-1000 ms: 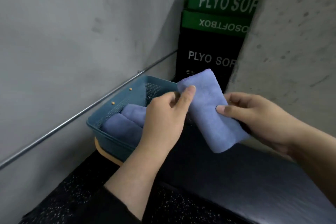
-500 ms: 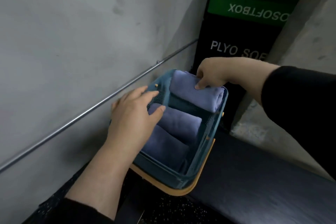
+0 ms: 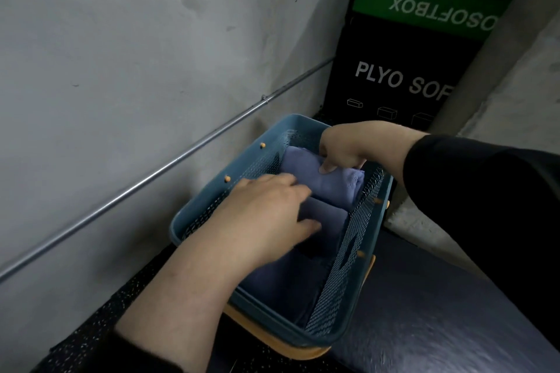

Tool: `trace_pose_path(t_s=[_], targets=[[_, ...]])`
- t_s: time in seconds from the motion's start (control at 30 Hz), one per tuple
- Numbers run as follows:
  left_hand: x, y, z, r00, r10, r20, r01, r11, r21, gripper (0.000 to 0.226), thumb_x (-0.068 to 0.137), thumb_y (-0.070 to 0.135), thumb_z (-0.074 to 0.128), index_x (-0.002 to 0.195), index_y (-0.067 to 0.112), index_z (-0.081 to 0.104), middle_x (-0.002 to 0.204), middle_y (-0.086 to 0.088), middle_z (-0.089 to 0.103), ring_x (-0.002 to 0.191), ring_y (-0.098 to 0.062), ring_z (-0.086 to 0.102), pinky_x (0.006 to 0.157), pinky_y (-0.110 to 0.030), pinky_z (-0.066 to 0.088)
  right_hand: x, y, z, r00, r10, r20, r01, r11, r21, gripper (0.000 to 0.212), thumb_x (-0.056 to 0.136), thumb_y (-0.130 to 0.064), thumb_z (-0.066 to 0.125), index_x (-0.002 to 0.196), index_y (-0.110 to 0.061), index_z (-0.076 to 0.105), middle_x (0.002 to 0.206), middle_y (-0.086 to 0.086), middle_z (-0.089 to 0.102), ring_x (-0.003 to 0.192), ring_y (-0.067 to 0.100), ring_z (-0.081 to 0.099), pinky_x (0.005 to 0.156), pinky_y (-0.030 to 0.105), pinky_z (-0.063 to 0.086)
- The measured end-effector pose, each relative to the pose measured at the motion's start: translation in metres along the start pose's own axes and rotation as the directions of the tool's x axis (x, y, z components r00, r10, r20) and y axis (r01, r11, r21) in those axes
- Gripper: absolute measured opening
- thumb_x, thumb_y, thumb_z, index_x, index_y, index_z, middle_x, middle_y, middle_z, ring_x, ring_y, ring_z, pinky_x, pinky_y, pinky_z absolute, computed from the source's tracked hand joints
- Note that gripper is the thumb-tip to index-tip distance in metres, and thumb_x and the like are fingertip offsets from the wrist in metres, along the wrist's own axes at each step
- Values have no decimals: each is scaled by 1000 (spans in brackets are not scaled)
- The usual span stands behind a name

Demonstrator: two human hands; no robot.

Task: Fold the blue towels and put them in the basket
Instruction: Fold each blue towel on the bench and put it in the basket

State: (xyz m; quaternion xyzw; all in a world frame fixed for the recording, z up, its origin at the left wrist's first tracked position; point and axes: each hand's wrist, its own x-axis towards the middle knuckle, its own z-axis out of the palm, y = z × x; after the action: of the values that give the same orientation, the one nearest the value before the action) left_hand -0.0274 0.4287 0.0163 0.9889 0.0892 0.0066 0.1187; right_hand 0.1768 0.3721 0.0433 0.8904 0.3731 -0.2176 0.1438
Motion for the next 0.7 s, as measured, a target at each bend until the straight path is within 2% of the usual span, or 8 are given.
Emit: trace_pose_path(t_s=[0.13,0.2,0.27,0.33,0.5,0.6,0.63,0.7], targets=[[11,1,10,973,36,228,-45,998,35,55,94,61,46,145,41,38,149,10,40,140,-21,32,115,-49,23,10,-1,2,999,1,48,-5,996,88,38,98,-28,62,117,5,61,109,19,66,93,36,69,53,29,55],[12,0,12,964,34,263,-50,997,53,50,95,59,45,143,44,41,147,11,41,140,-20,32,114,-49,22,16,-2,6,995,2,96,-15,991,136,36,99,-22,60,122,6,60,117,22,64,100,38,68,67,35,61],[13,-2,12,960,47,275,-60,997,42,44,97,55,44,140,47,46,146,13,42,139,-19,32,113,-46,21,24,-4,11,989,-1,151,-28,982,187,33,100,-16,57,124,6,59,120,25,62,104,41,65,83,47,59],[15,-5,13,958,62,280,-69,998,15,39,99,49,44,137,50,48,144,16,43,136,-18,33,110,-44,21,32,-4,16,984,-2,179,-38,974,223,30,98,-10,57,123,7,59,118,27,63,105,44,65,88,54,57],[18,-13,15,950,81,300,-90,996,14,42,98,36,44,136,54,47,137,16,51,128,-20,44,103,-39,32,44,-13,29,965,-31,259,-17,983,183,26,94,-5,60,118,6,64,111,30,67,100,46,67,81,58,57],[22,-15,14,936,70,344,-85,996,28,43,96,35,46,134,56,48,133,10,55,125,-27,49,105,-42,39,51,-20,38,946,-27,324,-12,993,118,24,95,-7,61,116,4,63,112,32,66,97,50,67,67,65,56],[23,-15,13,931,67,359,-86,996,36,44,96,34,46,134,55,49,132,8,56,124,-29,50,105,-43,40,52,-22,40,944,-34,329,3,996,93,25,96,-9,60,117,3,63,114,29,66,98,47,67,59,58,59],[23,-14,12,930,75,360,-100,994,51,45,95,31,48,134,53,50,132,10,55,126,-27,48,106,-44,39,54,-26,42,947,-53,318,50,999,16,27,99,-12,57,121,3,62,120,23,65,100,38,66,41,30,56]])
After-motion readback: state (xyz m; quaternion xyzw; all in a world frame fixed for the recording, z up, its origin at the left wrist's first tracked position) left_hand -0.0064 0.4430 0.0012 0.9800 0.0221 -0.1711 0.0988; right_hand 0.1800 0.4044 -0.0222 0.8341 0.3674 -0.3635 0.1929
